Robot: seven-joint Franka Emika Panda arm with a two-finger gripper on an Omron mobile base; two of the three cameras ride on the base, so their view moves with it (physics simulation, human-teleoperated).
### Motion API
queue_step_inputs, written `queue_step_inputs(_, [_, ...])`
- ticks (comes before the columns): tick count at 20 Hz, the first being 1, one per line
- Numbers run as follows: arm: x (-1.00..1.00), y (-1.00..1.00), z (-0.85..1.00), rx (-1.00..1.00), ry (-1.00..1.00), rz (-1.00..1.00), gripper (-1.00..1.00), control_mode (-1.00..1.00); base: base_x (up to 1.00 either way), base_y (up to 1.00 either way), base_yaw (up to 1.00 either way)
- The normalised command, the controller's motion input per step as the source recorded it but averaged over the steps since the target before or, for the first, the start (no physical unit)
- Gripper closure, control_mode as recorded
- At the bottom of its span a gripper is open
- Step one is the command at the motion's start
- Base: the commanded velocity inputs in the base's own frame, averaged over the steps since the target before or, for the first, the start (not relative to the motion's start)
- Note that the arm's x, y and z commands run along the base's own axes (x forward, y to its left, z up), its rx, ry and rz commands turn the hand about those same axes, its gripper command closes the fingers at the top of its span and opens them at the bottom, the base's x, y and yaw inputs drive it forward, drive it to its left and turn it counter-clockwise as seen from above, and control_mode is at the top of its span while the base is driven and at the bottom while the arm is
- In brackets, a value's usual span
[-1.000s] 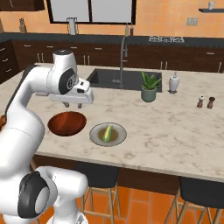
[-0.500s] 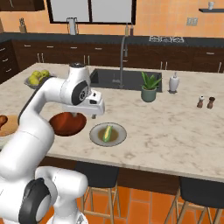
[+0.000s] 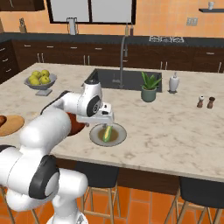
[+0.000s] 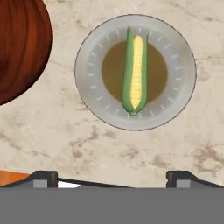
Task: Pick the chicken drumstick and corn from their plates and place them in the bowl. Then put the bowl in the fridge.
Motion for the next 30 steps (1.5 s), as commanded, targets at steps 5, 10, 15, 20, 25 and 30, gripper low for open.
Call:
queue_step_inputs(5, [0.69,-0.04,-0.68,-0.06,0.00,0.04,-1.00,-1.00,0.00,0.00,0.00])
queue_step_inputs(10, [0.57,-0.20,-0.51,-0.03,0.00,0.03,-1.00,-1.00,0.00,0.00,0.00])
queue_step_inputs(15, [0.48,-0.16,-0.29,0.00,0.00,0.02,-1.00,-1.00,0.00,0.00,0.00])
queue_step_inputs(20, [0.32,0.00,-0.33,0.00,0.01,0.00,-1.00,-1.00,0.00,0.00,0.00])
queue_step_inputs(25, [0.15,0.00,-0.41,0.00,0.01,0.00,-1.00,-1.00,0.00,0.00,0.00])
queue_step_inputs(30, [0.08,-0.02,-0.41,0.00,0.03,0.00,-1.00,-1.00,0.00,0.00,0.00])
